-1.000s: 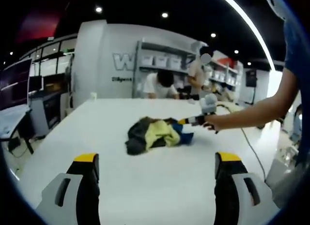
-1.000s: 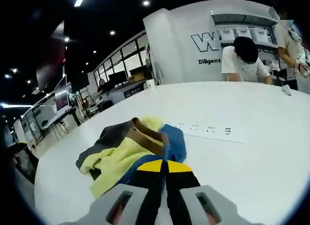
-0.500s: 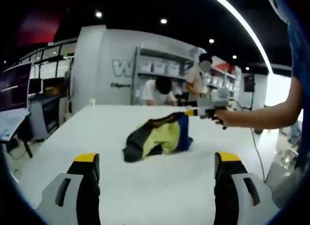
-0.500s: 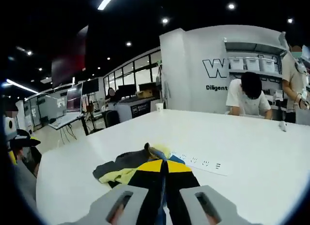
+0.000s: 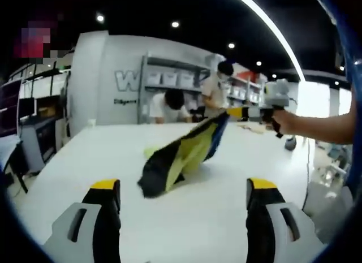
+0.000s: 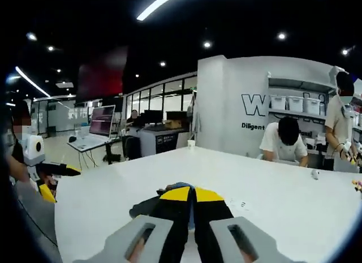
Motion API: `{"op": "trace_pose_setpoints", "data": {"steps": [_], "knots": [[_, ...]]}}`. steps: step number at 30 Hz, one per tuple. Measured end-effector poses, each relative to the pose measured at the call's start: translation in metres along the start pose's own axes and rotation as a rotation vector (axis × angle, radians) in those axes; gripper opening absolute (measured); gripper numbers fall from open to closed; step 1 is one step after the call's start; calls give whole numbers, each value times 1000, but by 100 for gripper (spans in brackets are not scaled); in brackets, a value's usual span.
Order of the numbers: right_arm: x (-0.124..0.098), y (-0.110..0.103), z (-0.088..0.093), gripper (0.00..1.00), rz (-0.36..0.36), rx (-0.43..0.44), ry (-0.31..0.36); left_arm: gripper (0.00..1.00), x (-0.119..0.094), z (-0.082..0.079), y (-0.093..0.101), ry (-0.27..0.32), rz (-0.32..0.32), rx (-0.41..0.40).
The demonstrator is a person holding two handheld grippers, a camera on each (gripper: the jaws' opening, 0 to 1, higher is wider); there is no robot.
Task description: Fold the garment on the visible template until the final outline fits inside the template.
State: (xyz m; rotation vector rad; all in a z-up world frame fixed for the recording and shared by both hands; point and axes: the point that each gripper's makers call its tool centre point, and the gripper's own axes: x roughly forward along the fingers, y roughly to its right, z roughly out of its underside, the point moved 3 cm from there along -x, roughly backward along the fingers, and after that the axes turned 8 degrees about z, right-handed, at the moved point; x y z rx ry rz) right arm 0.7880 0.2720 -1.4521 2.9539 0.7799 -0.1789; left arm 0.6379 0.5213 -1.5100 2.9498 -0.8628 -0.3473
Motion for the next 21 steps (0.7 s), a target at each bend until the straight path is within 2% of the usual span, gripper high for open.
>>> {"op": "trace_pose_setpoints", "data": {"steps": [1, 2, 4, 5, 6, 9, 11, 13, 15, 17, 21], "knots": [[-3, 1, 1, 0, 6, 2, -1, 83, 1, 1, 0, -3, 3, 2], [-16, 1, 3, 0, 19, 20, -2, 81, 5, 4, 3, -13, 17, 15], [-23, 0, 4, 0, 29, 30, -1, 79, 14, 13, 3, -54, 38, 66], [-38, 2, 5, 0, 52, 58, 0, 79, 16, 16, 2, -60, 41, 73], [-44, 2, 4, 0, 56, 60, 3, 78, 17, 19, 0, -67, 44, 81], [-66, -1, -3, 0, 75, 96, 17, 72, 30, 28, -3, -93, 39, 129], [-82, -3, -10, 0, 89, 102, 32, 69, 48, 36, -3, -100, 37, 166], [-94, -4, -16, 0, 97, 107, 44, 66, 69, 33, 9, -103, 50, 201], [-100, -4, -20, 0, 102, 107, 45, 63, 78, 34, 12, -107, 60, 215], [-109, -4, -22, 0, 117, 79, 45, 61, 96, 36, 20, -111, 94, 244], [-120, -3, -25, 0, 121, 108, 56, 59, 117, 39, 29, -117, 137, 284]]}}
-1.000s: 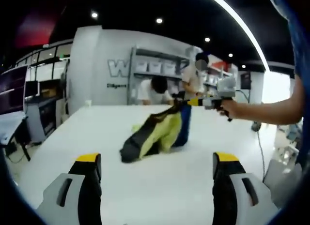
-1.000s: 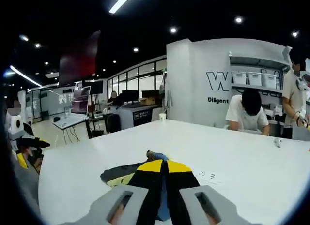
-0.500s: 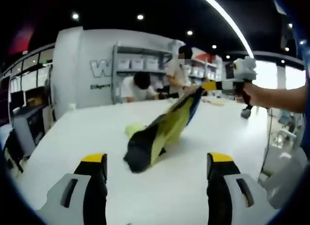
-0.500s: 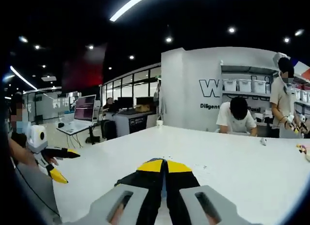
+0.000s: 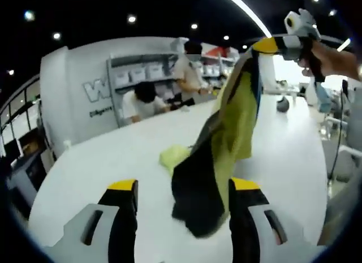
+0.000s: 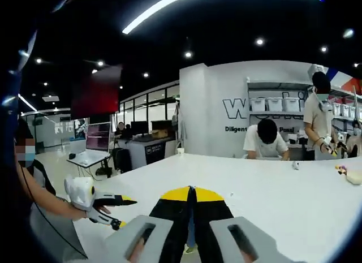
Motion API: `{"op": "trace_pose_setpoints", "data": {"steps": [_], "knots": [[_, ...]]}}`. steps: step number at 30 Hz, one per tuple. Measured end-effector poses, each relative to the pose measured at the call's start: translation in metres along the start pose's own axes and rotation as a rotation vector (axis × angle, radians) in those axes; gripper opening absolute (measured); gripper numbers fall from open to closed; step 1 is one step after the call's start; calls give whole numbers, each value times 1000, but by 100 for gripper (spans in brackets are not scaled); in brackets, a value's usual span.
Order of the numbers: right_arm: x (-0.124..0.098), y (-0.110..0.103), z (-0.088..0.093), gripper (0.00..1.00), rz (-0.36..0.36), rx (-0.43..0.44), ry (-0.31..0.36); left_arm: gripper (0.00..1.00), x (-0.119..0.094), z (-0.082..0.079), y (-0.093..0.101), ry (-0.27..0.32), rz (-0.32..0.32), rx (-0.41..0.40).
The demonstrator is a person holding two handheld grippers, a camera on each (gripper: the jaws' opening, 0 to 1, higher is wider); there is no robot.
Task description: Fold the garment on the visible template until the final outline fits inside the template.
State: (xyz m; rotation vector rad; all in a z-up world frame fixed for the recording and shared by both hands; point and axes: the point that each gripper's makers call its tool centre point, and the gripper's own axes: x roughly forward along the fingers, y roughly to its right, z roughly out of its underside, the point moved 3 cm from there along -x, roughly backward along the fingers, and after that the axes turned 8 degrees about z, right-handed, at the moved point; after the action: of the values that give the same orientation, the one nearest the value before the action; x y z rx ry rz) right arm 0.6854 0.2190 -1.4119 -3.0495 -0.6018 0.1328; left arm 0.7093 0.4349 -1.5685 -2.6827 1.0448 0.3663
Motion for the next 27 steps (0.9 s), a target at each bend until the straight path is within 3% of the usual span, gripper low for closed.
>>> {"op": "trace_pose_setpoints", "data": {"steps": [2, 5, 10, 14, 27], "knots": [[-3, 0, 0, 0, 8, -13, -6, 59, 11, 1, 3, -5, 25, 25], [-7, 3, 1, 0, 8, 14, -8, 60, 25, 6, -3, -26, 11, 48], [-11, 0, -2, 0, 11, 19, -7, 51, 46, 14, -14, -62, -4, 74], [-17, -4, -4, 0, 11, 27, -5, 46, 52, 16, -17, -67, 11, 72], [-29, -12, -16, 0, -24, 48, 24, 30, 63, 12, -8, -50, 81, 171]]}}
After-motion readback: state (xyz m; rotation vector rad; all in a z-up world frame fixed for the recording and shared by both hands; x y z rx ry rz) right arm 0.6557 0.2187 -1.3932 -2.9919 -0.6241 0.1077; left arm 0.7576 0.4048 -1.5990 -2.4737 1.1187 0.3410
